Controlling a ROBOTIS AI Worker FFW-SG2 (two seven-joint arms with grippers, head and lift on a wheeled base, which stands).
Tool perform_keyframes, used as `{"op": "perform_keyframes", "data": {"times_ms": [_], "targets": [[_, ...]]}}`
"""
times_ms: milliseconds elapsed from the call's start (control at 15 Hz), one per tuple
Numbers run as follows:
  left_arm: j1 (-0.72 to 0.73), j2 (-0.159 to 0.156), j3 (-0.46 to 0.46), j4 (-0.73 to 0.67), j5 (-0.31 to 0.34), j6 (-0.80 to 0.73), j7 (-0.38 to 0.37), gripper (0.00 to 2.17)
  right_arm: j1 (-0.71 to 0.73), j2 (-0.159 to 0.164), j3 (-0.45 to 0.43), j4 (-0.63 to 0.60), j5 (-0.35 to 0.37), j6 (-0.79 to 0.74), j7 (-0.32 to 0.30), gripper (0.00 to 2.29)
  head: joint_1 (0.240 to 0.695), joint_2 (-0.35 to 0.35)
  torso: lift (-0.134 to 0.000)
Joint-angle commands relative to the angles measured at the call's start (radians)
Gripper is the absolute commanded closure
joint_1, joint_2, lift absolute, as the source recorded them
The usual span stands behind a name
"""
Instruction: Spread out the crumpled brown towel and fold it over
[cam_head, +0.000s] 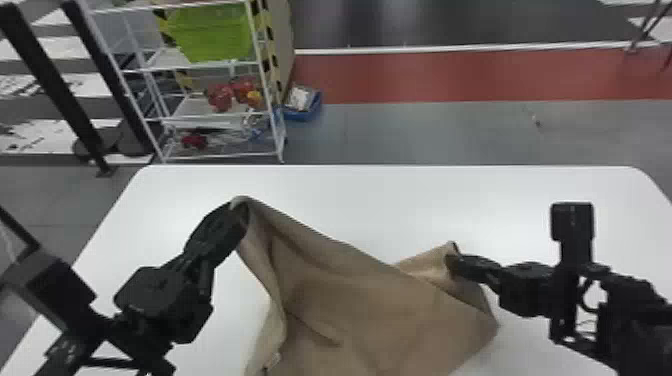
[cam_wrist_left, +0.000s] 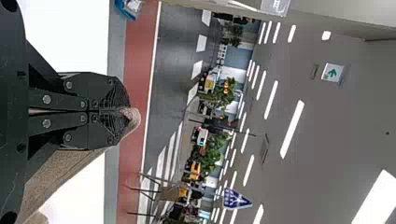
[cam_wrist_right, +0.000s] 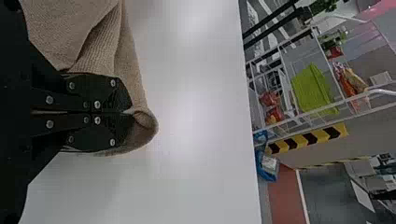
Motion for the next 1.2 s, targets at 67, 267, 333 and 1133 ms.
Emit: {"op": "perform_keyframes", "data": {"times_ms": [67, 267, 333, 1133], "targets": [[0.010, 0.000, 0.001, -0.009, 0.000, 0.000, 0.002, 1.38, 0.049, 0.000, -0.049, -0.096, -0.033, 0.003, -0.001, 1.57, 0.695, 0.087, -0.123], [0.024, 0.002, 0.008, -0.026, 0.003, -0.006, 0.004, 1.38, 0.136, 0.003, -0.168, -0.245, -0.118, -0.003, -0.006, 1.57, 0.695, 0.062, -0.123], [0.024, 0.002, 0.008, -0.027, 0.003, -0.006, 0.004, 1.38, 0.178, 0.003, -0.228, -0.315, -0.176, -0.003, -0.006, 1.57, 0.695, 0.052, -0.123], [0.020, -0.001, -0.036, -0.030, -0.031, 0.003, 0.010, 1.38, 0.337, -0.037, -0.093, -0.463, 0.046, 0.068, 0.029, 1.57, 0.695, -0.073, -0.123]]}}
